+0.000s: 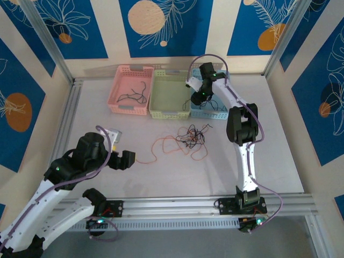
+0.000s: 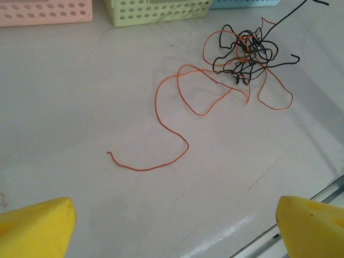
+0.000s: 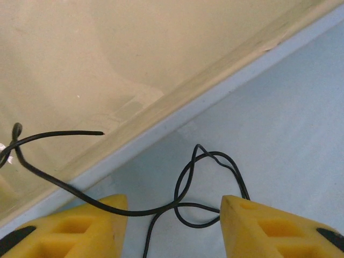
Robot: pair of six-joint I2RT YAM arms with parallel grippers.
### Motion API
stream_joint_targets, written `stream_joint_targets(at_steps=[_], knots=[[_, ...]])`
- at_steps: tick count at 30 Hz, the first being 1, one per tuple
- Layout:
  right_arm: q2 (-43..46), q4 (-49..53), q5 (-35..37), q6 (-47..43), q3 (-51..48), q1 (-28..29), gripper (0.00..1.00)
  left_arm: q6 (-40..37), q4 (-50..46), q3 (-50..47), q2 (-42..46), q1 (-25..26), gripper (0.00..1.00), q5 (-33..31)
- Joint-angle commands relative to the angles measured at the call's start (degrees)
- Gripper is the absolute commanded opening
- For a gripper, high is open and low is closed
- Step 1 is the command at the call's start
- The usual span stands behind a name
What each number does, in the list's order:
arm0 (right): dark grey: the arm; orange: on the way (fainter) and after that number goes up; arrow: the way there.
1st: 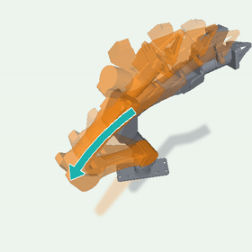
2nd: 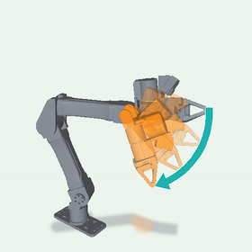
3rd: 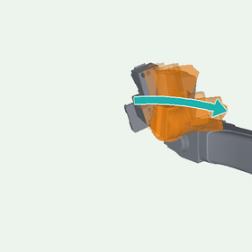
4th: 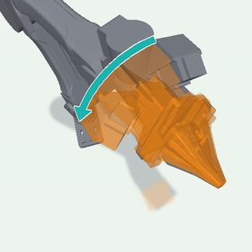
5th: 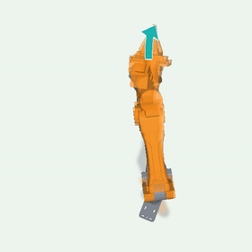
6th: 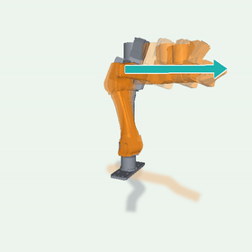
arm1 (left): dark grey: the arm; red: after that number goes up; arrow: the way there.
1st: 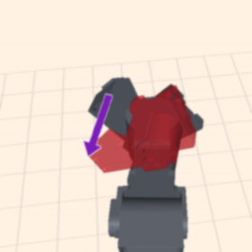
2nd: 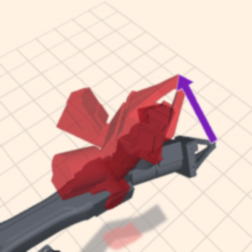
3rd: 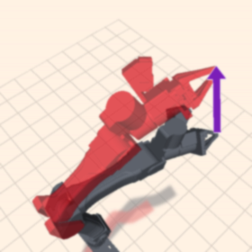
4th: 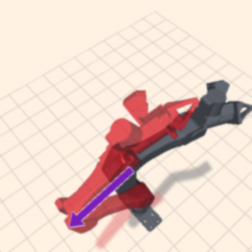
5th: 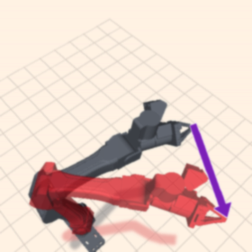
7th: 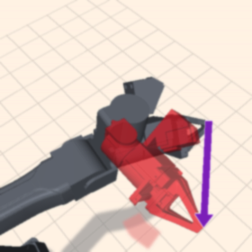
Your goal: Untangle the cables
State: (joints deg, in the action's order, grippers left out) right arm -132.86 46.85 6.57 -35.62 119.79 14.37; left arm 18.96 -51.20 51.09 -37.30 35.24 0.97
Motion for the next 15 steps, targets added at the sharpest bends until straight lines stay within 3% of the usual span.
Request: stream_joint_targets(at_steps=[1, 4, 8, 11, 15], knots=[[-1.8, 0.4, -5.8, -0.8, 1.8, 0.7, 0.46, -0.5, 1.2, -0.6, -0.2, -0.4, 0.95, -0.1], [-1.5, -0.3, -9.4, 0.0, 2.4, 0.7, 0.35, -0.5, 1.2, -0.6, -0.2, -0.4, 0.95, -0.3], [-0.3, -3.3, -13.1, 2.4, 1.5, 0.7, 0.09, -0.5, 1.2, -0.6, -0.2, -0.4, 0.95, -0.4], [1.5, -6.5, -13.5, 4.8, -0.5, 0.7, 0.00, -0.5, 1.2, -0.6, -0.1, -0.4, 0.95, -0.4], [5.1, -11.2, -13.2, 9.3, -3.4, 0.0, 0.00, -0.5, 1.2, -0.6, 0.0, -0.4, 0.95, -0.4]])
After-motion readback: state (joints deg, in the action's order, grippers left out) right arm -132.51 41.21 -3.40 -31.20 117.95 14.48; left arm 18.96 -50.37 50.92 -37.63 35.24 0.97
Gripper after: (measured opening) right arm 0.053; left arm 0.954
